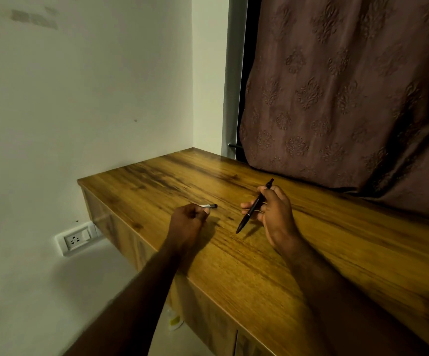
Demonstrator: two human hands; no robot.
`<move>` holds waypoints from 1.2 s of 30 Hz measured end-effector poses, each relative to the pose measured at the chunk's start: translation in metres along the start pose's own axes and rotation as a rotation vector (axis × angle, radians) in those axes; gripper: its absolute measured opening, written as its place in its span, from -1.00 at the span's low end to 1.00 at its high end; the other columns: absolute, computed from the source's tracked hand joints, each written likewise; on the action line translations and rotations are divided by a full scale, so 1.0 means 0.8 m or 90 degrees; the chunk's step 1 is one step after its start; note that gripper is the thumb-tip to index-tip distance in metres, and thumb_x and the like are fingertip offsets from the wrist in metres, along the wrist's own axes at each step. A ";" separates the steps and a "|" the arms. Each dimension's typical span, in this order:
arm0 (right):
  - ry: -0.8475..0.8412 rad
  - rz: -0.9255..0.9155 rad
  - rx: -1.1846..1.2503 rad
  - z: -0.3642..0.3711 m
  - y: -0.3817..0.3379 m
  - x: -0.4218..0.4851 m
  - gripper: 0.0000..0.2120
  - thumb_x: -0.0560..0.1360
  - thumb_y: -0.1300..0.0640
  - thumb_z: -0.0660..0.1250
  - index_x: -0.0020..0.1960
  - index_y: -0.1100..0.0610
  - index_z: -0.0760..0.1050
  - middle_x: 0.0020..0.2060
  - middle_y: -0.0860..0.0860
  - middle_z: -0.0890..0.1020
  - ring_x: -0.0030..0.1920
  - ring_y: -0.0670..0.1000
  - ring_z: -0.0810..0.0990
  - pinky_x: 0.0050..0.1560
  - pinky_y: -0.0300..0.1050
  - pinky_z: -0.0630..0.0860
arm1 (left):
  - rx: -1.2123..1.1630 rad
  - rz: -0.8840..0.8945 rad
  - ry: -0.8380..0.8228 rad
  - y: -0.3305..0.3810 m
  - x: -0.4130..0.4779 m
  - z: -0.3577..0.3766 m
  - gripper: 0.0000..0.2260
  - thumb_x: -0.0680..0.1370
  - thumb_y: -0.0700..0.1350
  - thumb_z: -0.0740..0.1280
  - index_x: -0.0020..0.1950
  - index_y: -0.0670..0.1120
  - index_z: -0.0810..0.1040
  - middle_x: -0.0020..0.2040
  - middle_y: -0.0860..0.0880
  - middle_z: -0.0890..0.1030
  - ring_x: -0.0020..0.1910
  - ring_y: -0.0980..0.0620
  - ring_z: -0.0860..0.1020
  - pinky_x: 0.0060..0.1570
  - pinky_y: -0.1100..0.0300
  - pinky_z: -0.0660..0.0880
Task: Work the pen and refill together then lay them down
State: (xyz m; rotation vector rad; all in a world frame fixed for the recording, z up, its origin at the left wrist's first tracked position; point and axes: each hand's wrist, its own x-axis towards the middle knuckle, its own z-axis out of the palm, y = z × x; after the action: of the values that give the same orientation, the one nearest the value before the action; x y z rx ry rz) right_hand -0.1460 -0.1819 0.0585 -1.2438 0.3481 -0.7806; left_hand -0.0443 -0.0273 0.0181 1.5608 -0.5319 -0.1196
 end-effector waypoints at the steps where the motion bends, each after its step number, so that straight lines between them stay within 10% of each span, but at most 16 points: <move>1: -0.006 0.001 0.029 0.007 -0.003 0.000 -0.88 0.61 0.18 0.09 -0.06 0.17 0.37 -0.34 0.10 0.49 -0.35 0.11 0.62 -0.21 0.06 0.56 | 0.001 -0.005 -0.007 0.001 0.001 0.001 -0.84 0.54 -0.22 0.34 -0.20 -0.28 0.56 -0.43 -0.03 0.56 -0.50 0.17 0.50 -0.44 0.30 0.45; 11: 0.071 0.127 0.319 0.047 -0.018 0.029 -0.51 0.50 -0.24 0.05 -0.39 0.11 0.33 -0.53 0.00 0.33 -0.56 -0.02 0.22 -0.46 -0.18 0.14 | 0.007 -0.054 -0.105 -0.003 0.006 -0.001 -0.88 0.47 -0.12 0.37 -0.23 -0.11 0.66 -0.38 -0.05 0.62 -0.37 -0.02 0.55 -0.28 0.11 0.44; 22: 0.024 0.131 0.333 0.064 -0.012 0.035 -0.59 0.43 -0.15 0.07 -0.50 0.06 0.25 -0.64 -0.06 0.23 -0.64 -0.06 0.09 -0.53 -0.29 0.02 | -0.143 -0.155 -0.105 0.012 0.006 0.010 -0.88 0.55 -0.40 0.19 -0.05 -0.46 0.47 -0.36 -0.18 0.52 -0.47 -0.02 0.49 -0.49 0.22 0.46; 36: 0.046 0.114 0.329 0.054 -0.013 0.031 -0.58 0.46 -0.13 0.02 -0.49 0.08 0.25 -0.63 -0.05 0.24 -0.63 -0.06 0.10 -0.50 -0.28 0.01 | -0.051 -0.138 -0.111 -0.003 0.010 0.007 -0.73 0.39 -0.45 0.22 -0.36 -0.19 0.62 -0.18 -0.30 0.67 -0.29 -0.14 0.58 -0.21 0.01 0.50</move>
State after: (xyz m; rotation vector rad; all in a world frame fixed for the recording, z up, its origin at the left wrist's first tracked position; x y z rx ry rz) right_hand -0.1050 -0.1698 0.0854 -0.6906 0.2875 -0.7044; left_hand -0.0388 -0.0359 0.0173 1.5340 -0.4858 -0.4404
